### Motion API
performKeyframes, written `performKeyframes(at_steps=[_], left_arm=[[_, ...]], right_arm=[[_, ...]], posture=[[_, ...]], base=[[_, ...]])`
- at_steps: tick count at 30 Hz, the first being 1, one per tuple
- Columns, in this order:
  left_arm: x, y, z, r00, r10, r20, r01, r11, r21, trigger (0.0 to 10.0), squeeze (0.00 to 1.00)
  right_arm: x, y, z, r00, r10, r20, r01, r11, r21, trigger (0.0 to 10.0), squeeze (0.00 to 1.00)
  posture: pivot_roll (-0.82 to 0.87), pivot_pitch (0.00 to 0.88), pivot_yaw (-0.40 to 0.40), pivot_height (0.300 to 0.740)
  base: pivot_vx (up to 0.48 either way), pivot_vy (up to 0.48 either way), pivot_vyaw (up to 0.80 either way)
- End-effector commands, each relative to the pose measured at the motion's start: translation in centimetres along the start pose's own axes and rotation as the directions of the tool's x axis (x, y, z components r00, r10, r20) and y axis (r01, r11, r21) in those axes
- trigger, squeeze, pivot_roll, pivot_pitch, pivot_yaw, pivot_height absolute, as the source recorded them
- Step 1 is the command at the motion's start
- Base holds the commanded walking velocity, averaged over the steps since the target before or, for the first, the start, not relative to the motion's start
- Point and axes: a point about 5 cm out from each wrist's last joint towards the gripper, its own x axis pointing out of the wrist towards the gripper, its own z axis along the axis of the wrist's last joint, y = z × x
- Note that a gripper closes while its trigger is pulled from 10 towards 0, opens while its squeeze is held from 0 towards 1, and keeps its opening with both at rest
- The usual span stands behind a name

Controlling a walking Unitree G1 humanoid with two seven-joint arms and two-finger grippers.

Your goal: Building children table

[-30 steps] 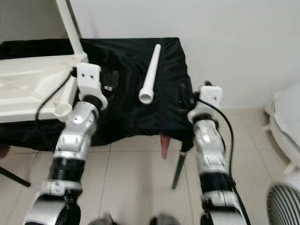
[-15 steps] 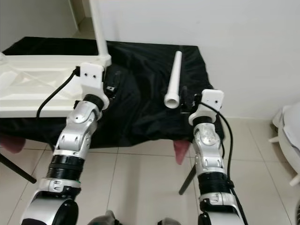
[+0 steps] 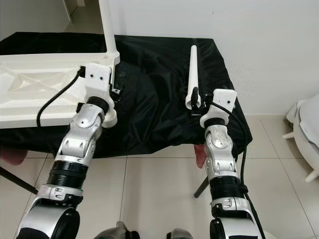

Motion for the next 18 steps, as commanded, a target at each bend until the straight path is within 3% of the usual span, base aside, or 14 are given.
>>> performKeyframes(at_steps=[1,13,18], left_arm=[[-0.17,-0.2,-0.08,1.0,0.011,0.001,-0.011,1.0,0.01,10.0,0.0],[-0.17,-0.3,-0.09,1.0,0.016,-0.002,-0.016,1.0,0.007,10.0,0.0],[-0.08,-0.21,-0.05,1.0,0.016,0.001,-0.016,1.0,0.011,10.0,0.0]], right_arm=[[-0.23,-0.16,-0.4,1.0,-0.008,-0.017,0.008,1.0,-0.006,10.0,0.0],[-0.25,-0.13,-0.66,0.999,-0.007,-0.032,0.007,1.0,-0.008,10.0,0.0],[0.52,-0.43,-1.23,0.995,-0.028,-0.101,0.028,1.0,-0.002,10.0,0.0]], posture=[[-0.05,0.0,0.037,0.74],[-0.04,0.0,0.033,0.74],[-0.05,0.0,0.034,0.74]], base=[[0.0,0.0,0.0],[0.0,0.0,0.0],[0.0,0.0,0.0]])
